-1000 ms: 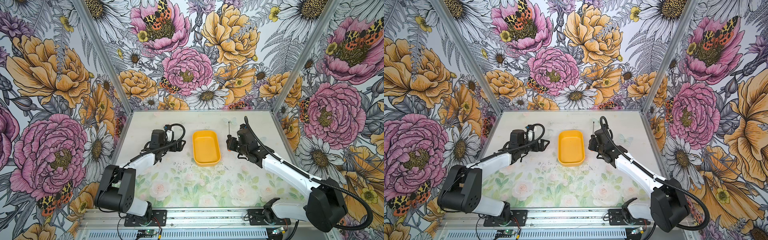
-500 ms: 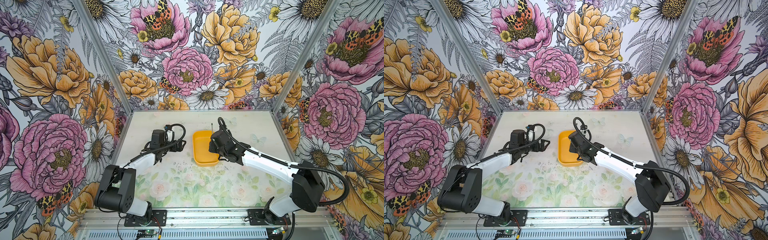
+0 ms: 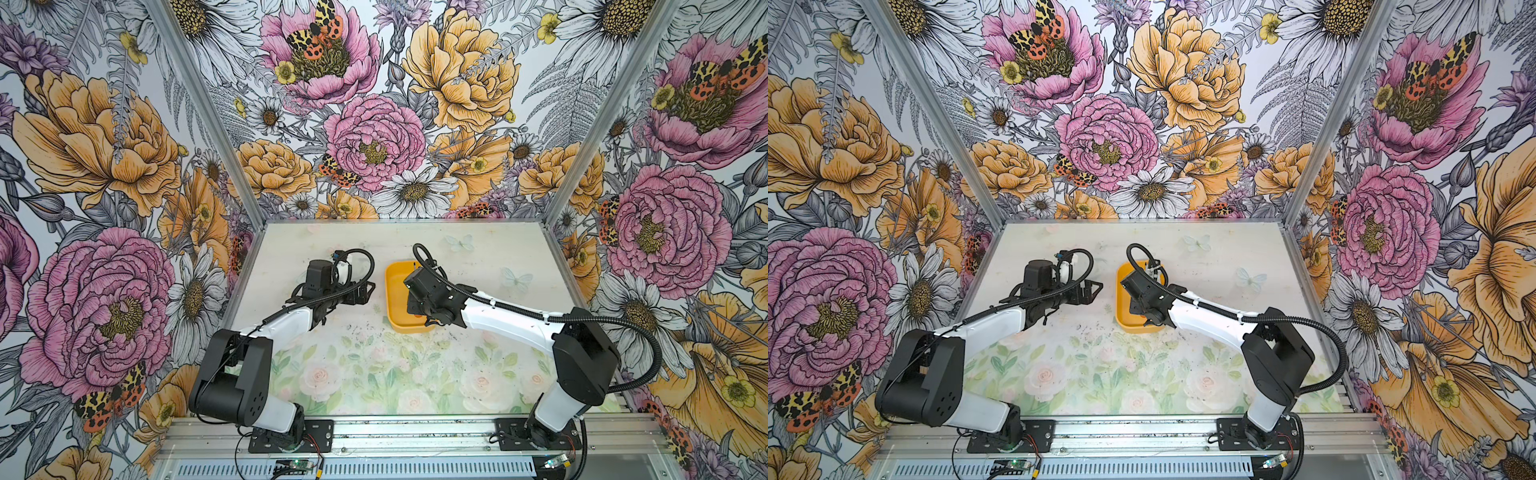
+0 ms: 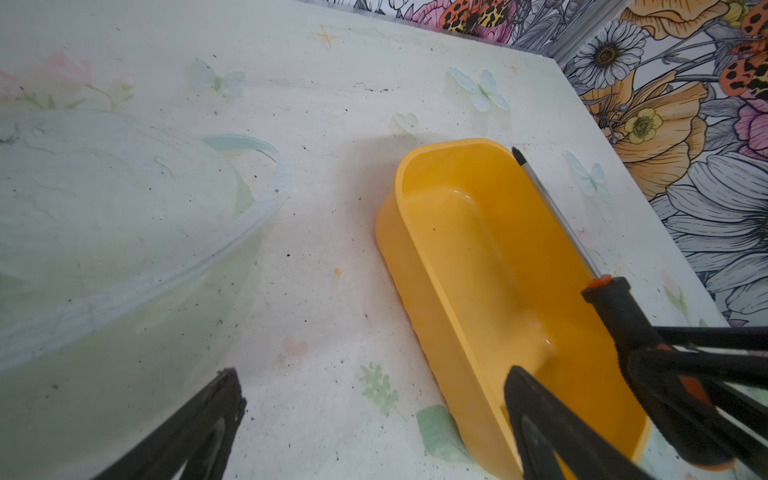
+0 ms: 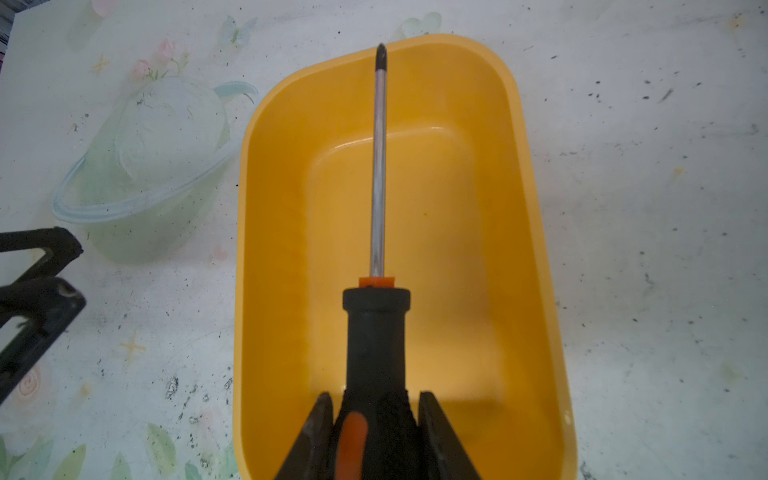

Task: Put the screwdriver in the bin
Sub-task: 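Lower the held screwdriver into the yellow bin with the right gripper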

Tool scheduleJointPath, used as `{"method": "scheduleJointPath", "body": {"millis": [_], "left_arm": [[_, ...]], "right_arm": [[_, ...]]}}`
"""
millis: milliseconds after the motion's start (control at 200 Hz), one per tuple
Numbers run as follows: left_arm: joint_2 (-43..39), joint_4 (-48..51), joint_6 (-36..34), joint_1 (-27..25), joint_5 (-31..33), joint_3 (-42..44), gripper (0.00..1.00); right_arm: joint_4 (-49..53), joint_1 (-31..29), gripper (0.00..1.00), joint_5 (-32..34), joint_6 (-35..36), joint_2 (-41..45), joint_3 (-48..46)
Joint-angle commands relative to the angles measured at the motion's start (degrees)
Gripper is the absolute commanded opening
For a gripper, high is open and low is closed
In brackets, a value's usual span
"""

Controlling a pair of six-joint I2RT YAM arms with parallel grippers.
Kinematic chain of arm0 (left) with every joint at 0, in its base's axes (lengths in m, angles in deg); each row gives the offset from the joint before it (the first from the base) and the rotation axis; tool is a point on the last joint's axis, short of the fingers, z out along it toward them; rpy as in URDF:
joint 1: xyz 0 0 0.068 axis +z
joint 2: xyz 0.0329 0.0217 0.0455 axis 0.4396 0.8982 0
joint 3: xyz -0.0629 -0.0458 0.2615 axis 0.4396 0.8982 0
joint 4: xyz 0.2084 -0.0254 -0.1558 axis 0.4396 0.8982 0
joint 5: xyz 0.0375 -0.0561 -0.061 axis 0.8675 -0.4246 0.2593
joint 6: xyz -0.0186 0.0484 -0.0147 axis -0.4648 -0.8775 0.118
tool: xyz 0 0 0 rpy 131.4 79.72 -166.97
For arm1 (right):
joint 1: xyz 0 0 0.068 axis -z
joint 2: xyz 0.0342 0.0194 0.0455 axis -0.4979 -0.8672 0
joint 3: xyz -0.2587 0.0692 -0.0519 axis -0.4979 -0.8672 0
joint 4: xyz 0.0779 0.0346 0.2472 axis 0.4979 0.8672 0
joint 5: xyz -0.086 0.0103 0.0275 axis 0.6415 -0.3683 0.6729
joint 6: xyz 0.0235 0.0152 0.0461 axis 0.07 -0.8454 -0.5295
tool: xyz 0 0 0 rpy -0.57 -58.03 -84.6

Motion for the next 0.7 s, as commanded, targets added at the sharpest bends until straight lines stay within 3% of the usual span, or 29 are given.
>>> {"method": "scheduleJointPath", "body": {"millis": [0, 691], "left_arm": [[1.0, -0.2, -0.6, -0.7, 1.4, -1.7, 0.99], [1.0, -0.2, -1.3, -0.9, 1.9, -1.3, 0.99]], "right_arm": [[2.0, 0.0, 0.0, 0.5, -0.5, -2.2, 3.1], [3.8, 1.3, 0.0, -2.2, -0.5, -7.6, 6.1]]}}
